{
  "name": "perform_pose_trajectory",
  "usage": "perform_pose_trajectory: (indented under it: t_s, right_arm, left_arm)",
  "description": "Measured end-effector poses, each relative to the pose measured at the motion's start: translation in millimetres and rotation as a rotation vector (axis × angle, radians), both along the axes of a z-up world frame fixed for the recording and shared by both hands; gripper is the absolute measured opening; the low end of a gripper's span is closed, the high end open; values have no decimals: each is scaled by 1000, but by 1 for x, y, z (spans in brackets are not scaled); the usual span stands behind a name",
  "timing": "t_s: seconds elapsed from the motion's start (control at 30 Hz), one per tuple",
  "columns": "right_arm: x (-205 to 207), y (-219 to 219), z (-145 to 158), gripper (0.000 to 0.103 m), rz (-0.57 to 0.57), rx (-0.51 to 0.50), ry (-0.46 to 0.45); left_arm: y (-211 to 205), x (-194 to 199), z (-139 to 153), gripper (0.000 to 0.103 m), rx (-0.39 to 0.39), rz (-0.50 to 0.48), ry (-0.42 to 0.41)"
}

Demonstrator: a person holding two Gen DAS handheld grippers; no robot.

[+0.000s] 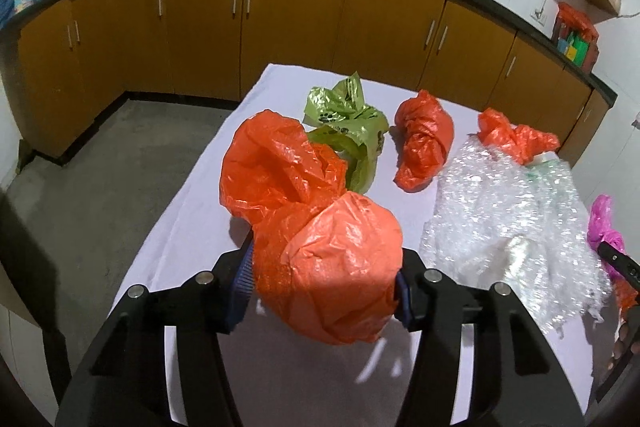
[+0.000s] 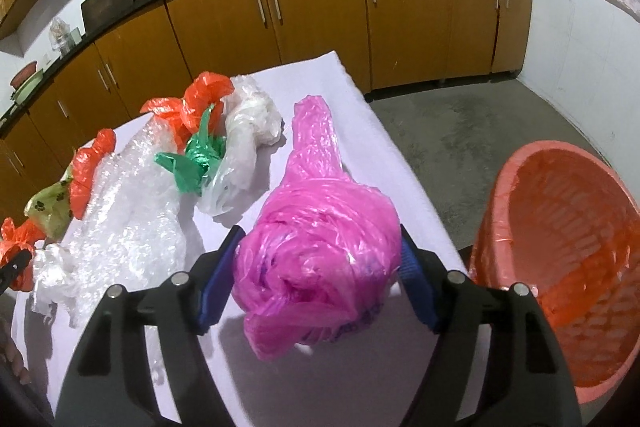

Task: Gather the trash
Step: 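Grasp the orange bag with the left tool while the right tool grasps the pink bag, then carry the orange bag and pink bag over the orange basket with both tools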

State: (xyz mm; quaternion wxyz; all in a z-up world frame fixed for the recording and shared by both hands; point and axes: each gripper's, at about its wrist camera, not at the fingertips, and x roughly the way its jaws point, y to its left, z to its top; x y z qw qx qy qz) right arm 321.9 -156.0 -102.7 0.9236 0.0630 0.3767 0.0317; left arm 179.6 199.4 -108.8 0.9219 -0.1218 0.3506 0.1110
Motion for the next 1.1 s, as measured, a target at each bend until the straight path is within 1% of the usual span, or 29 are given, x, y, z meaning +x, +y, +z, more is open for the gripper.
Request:
perform_pose_trajectory:
  t_s: [0.13, 0.37, 0.53, 0.63, 0.73, 0.83, 1.1]
  right_arm:
    - [-14, -11, 12, 72, -12, 16, -24]
    - [-46, -35, 41, 72, -41, 40, -91]
    - [-74, -60, 60, 72, -82, 26, -143]
    - [-90, -75, 67, 72, -119, -4, -168]
    - [-106, -92, 70, 72, -159, -40, -185]
    - [-121, -109, 70, 72, -200, -75, -195]
    - [-145, -154, 55, 72, -305, -109, -175]
  left_arm:
    - [-7, -13, 13, 56, -11, -15, -30]
    - [-38, -26, 41, 56, -14, -81, -97]
    - [-73, -30, 58, 56, -15, -169, -137]
    - [-102, -28, 64, 56, -17, -240, -149]
    - [-129, -26, 67, 56, -18, -305, -157]
    - [-159, -23, 67, 56, -41, -377, -160]
    - [-230, -12, 63, 56, -71, -538, -153]
